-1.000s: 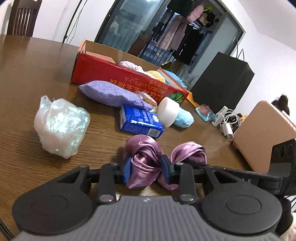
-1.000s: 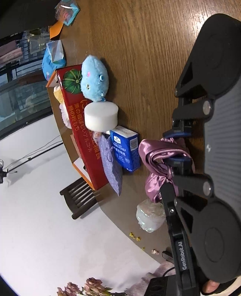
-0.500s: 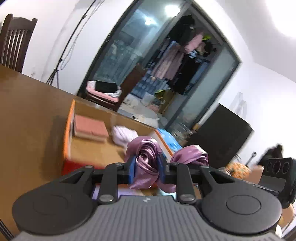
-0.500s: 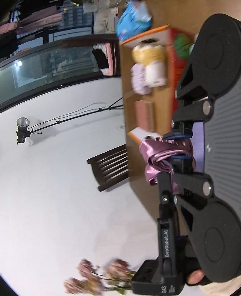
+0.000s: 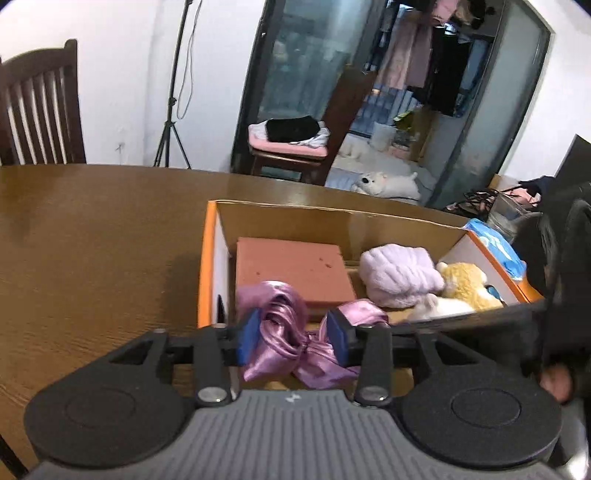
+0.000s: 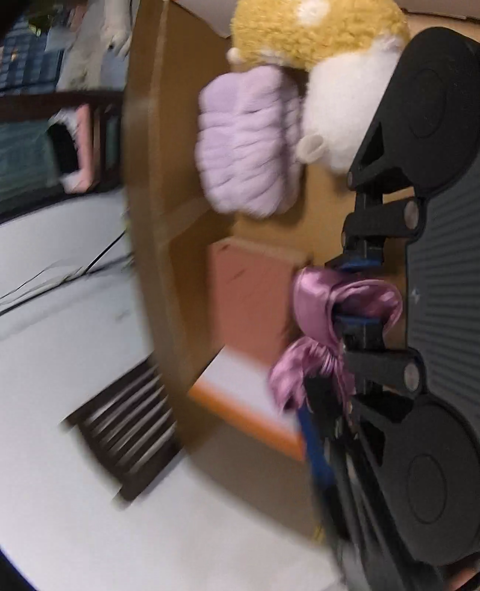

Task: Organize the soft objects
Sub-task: 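Carry the pink satin bow into the red box and open both grippers, then move both grippers back to the blue tissue pack on the table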

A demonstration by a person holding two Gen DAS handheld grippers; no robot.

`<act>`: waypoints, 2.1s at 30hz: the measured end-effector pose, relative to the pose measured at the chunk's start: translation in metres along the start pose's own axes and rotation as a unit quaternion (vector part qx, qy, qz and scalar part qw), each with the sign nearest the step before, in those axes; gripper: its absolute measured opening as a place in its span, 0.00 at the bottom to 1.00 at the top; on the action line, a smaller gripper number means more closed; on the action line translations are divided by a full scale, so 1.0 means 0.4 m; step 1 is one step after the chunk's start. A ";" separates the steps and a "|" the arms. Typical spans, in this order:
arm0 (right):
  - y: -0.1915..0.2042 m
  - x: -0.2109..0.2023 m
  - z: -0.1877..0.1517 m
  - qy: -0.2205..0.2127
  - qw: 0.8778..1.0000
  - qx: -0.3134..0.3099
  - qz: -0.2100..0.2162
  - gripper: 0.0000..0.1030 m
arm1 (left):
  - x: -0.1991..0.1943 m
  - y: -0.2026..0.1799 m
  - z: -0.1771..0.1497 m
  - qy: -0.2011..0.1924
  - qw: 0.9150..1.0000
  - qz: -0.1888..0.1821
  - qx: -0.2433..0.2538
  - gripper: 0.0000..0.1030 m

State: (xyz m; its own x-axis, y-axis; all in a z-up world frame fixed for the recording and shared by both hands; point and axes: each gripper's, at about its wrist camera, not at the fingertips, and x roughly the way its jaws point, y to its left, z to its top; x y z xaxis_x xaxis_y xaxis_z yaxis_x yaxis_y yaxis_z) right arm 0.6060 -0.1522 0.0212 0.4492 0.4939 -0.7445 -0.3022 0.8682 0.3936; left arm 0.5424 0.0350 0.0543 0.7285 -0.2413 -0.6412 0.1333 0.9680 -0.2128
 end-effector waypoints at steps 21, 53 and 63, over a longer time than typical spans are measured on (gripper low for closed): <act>0.053 -0.578 -0.221 -0.171 0.978 -0.093 -0.070 0.64 | -0.541 -0.116 -0.180 -0.148 0.986 0.014 0.068 0.70; 0.131 -0.648 -1.085 -0.254 0.960 -0.082 -0.090 0.74 | -0.734 -0.166 -0.810 -0.127 0.990 -0.056 0.026 0.82; 0.070 -0.616 -0.959 -0.264 0.960 -0.068 -0.068 0.56 | -0.635 -0.182 -0.714 -0.103 0.991 -0.079 0.030 0.79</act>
State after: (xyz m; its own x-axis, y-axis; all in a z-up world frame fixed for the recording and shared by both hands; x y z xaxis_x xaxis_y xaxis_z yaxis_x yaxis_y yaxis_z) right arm 0.1644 -0.2681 0.0090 0.8452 0.3624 -0.3928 -0.3008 0.9301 0.2108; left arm 0.1559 0.0060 0.0219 0.8163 -0.3774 -0.4372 0.2920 0.9228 -0.2514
